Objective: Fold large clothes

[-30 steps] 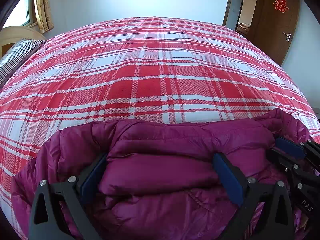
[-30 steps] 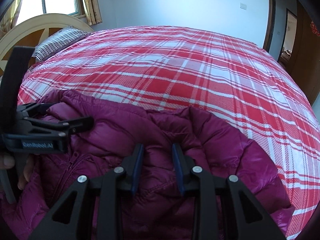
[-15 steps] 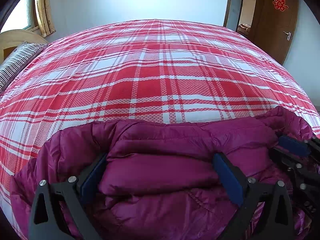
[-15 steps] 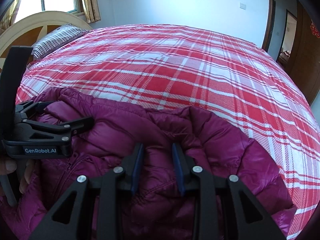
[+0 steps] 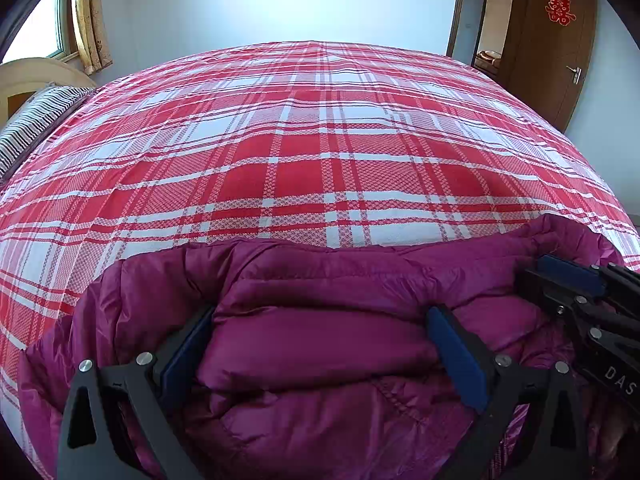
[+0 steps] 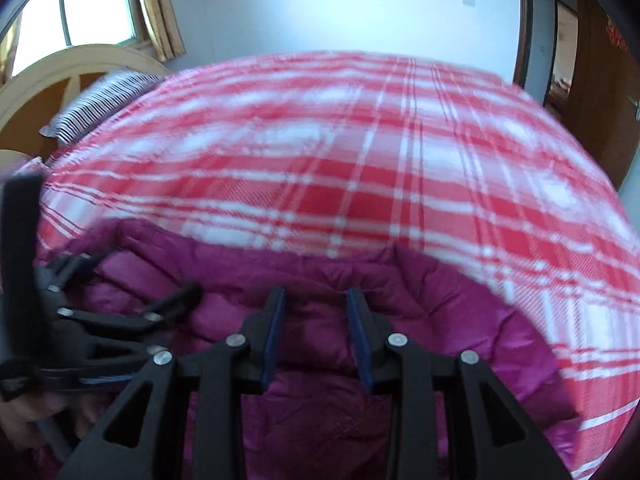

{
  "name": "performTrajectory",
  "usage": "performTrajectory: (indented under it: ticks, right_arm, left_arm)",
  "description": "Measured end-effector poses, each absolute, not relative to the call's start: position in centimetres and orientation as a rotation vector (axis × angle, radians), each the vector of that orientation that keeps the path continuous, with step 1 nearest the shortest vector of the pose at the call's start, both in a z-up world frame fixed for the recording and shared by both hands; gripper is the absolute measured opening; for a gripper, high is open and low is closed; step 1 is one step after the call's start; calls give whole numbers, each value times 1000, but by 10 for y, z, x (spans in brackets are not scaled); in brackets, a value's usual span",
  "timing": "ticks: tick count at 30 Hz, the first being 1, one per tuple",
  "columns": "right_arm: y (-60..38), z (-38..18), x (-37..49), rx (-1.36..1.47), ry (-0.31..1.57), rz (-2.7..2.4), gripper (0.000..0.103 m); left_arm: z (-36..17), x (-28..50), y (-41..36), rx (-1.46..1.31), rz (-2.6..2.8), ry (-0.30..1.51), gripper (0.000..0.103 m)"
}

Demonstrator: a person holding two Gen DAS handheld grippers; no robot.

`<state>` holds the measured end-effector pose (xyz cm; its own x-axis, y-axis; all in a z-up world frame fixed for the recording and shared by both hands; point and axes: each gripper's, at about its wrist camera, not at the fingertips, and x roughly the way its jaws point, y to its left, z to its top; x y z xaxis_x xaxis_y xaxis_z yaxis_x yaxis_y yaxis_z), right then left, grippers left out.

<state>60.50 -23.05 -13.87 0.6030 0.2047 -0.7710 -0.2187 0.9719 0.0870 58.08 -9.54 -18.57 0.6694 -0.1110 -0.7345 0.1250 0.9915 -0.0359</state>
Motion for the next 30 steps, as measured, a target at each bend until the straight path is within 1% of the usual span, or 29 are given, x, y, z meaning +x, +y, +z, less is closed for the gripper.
performTrajectory:
  ticks: [3, 12, 30]
  right_arm:
    - [-234, -143, 605, 10, 891, 248, 35]
    - [-226, -147, 604, -45, 886, 213, 35]
    - [-224, -148, 606, -60, 886, 205, 35]
  left_arm:
    - [-186, 581, -96, 20, -131, 828, 102]
    - [-186, 581, -98, 27, -127, 829, 102]
    - [-186, 581, -98, 32, -124, 830, 102]
